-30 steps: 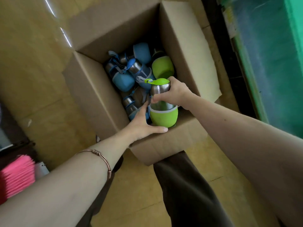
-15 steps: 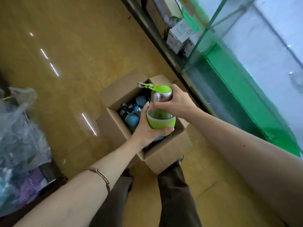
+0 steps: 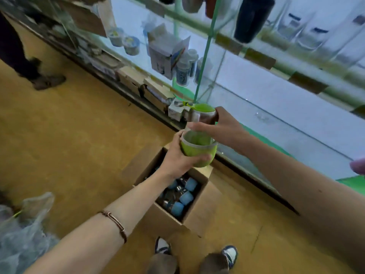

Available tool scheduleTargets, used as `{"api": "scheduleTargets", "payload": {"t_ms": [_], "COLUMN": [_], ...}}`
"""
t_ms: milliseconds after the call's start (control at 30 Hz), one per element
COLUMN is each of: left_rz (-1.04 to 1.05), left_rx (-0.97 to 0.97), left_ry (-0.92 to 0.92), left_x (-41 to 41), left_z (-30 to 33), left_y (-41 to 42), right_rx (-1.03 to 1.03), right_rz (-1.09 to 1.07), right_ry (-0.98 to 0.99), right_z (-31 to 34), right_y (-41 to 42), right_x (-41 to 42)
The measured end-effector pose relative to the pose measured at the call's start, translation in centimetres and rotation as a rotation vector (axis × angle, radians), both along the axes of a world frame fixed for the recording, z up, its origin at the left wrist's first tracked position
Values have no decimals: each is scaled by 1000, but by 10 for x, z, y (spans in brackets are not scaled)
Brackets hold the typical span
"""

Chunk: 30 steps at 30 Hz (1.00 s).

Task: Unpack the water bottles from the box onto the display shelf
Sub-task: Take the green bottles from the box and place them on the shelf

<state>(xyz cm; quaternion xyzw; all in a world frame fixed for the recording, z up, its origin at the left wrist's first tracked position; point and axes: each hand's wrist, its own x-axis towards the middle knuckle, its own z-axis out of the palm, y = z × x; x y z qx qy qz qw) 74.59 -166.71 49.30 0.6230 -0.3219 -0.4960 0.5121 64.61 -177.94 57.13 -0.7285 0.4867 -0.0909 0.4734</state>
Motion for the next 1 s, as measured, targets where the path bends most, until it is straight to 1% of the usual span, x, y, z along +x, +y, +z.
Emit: {"api": "scheduleTargets", "payload": {"t_ms": [200,333,433,667,767,900,1000], "left_rz": [-133,-221,-257,-265,-261,-195,-206], "left_rx": [-110,-208,-273,-378,-409,-490,-544], "left_ry": [-31,-41,-69,-90,-118,-166,-196], "left_x": [-39,-76,-112,-200,-232,-273,-293], "left_z": [75,113,140,196,215,241,259], "left_y": [-7,-11,-11,-8,-6,-3,-6], "right_rx": [-137,-139,-243,-508,-581,-676,-692], "right_rz": [-80,-83,-136,-164,-172,-200,-228], "right_ry": [-89,-190,-221,-190,-160,-136,-158], "right_z": [79,121,145,207,232,263,286], "right_y": [11,22,32,48,54,59,58], "right_x": [-59,-111,-151,-238,-267,-305,-328]}}
